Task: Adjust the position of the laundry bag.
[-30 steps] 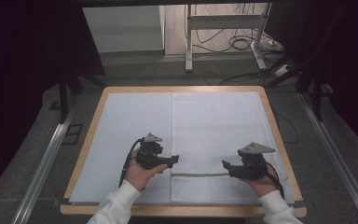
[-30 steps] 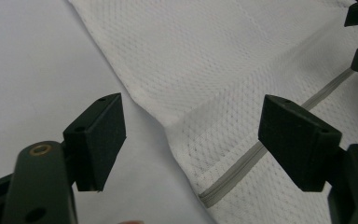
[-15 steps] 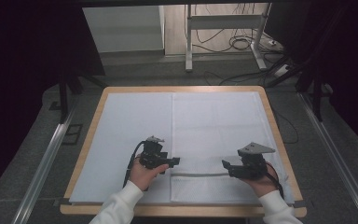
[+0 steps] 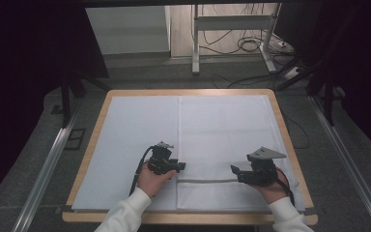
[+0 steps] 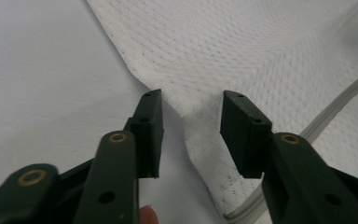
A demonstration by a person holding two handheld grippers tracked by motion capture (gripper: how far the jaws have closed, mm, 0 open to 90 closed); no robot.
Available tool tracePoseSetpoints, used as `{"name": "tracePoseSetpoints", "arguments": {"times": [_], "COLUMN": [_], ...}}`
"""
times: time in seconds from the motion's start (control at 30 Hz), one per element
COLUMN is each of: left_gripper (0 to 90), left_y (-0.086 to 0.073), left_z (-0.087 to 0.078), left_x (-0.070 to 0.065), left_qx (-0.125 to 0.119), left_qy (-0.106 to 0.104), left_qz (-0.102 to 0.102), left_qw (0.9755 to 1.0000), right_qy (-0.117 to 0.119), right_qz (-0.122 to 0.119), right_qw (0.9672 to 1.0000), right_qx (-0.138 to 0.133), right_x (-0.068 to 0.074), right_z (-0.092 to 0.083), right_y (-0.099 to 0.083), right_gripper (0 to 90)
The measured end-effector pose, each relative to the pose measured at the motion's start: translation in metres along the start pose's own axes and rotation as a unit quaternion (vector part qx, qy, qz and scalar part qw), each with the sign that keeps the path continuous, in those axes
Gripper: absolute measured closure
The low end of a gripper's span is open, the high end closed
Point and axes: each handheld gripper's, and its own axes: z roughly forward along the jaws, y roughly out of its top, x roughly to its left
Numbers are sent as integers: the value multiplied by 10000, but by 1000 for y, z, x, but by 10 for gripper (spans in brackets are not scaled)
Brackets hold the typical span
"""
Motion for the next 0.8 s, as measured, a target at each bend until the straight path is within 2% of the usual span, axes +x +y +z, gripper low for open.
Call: {"name": "tracePoseSetpoints", "arguments": {"times": [0.13,0.33,0.47,0.53,0.57,0.63,0.7,0.73,0.77,0.8], "left_gripper": [654,792,832,844,851,853,859,859,861,861], "left_y": [0,-1,-1,-1,-1,-1,-1,-1,-1,-1], "left_z": [2,5,5,5,5,5,4,4,4,4], "left_x": [-1,-2,-3,-2,-3,-3,-2,-2,-2,-2], "left_qx": [-42,44,38,49,45,71,64,62,64,59], "left_qy": [-9,-33,-70,-74,-73,-74,-82,-94,-99,-100], "left_qz": [20,156,183,223,214,249,250,248,246,243], "left_qw": [10000,9999,9998,9997,9997,9996,9996,9996,9996,9996], "right_qy": [-18,-45,-108,-186,-218,-282,-418,-418,-539,-539], "right_qz": [21,45,72,101,237,305,478,478,608,608], "right_qw": [10000,10000,9999,9998,9995,9991,9979,9979,9967,9967], "right_qx": [-16,-37,-52,-48,62,85,89,89,81,81], "right_x": [0,-2,-6,-12,-21,-26,-42,-42,-54,-54], "right_z": [0,-1,-3,-7,-11,-13,-22,-22,-28,-28], "right_y": [0,1,2,4,7,8,11,11,12,12], "right_gripper": [233,233,240,258,265,274,297,297,310,310]}}
